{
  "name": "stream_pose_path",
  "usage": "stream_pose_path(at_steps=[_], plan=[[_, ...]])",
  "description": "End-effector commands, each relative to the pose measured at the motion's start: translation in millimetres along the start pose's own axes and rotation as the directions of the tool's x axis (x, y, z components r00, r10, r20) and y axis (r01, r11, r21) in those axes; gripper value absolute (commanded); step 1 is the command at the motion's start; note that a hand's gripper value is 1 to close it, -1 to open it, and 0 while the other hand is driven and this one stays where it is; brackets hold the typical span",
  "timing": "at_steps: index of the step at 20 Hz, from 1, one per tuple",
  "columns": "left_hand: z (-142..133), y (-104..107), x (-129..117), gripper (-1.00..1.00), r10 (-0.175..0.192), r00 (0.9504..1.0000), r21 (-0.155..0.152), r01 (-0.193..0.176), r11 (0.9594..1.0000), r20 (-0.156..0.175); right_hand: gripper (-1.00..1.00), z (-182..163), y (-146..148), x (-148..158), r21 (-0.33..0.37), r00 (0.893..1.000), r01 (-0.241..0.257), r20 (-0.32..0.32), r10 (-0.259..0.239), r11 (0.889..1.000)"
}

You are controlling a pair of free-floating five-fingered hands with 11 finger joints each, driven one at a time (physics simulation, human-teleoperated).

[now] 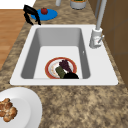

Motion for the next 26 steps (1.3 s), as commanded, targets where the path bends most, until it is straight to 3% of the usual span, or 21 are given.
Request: stream_pose_path(at_steps=[1,2,7,14,26], plan=[[0.0,0.0,0.0,0.00,0.000,1.0000,0.000,0.000,1.0000,0.000,1.00,12.0,30.1,6.2,-0.053,0.999,-0.015,-0.036,0.013,0.998],[0.0,0.0,0.0,0.00,0.000,1.0000,0.000,0.000,1.0000,0.000,1.00,14.3,27.8,6.2,-0.031,0.999,-0.020,-0.032,0.019,0.999],[0.0,0.0,0.0,0.00,0.000,1.0000,0.000,0.000,1.0000,0.000,1.00,32.5,23.3,8.3,-0.162,0.999,-0.042,0.009,0.044,0.986],[0.0,0.0,0.0,0.00,0.000,1.0000,0.000,0.000,1.0000,0.000,1.00,66.5,-5.3,5.6,-0.174,0.996,-0.016,0.080,0.030,0.985],[0.0,0.0,0.0,0.00,0.000,1.0000,0.000,0.000,1.0000,0.000,1.00,120.4,-74.9,7.5,-0.146,0.998,-0.008,0.068,0.018,0.989]])
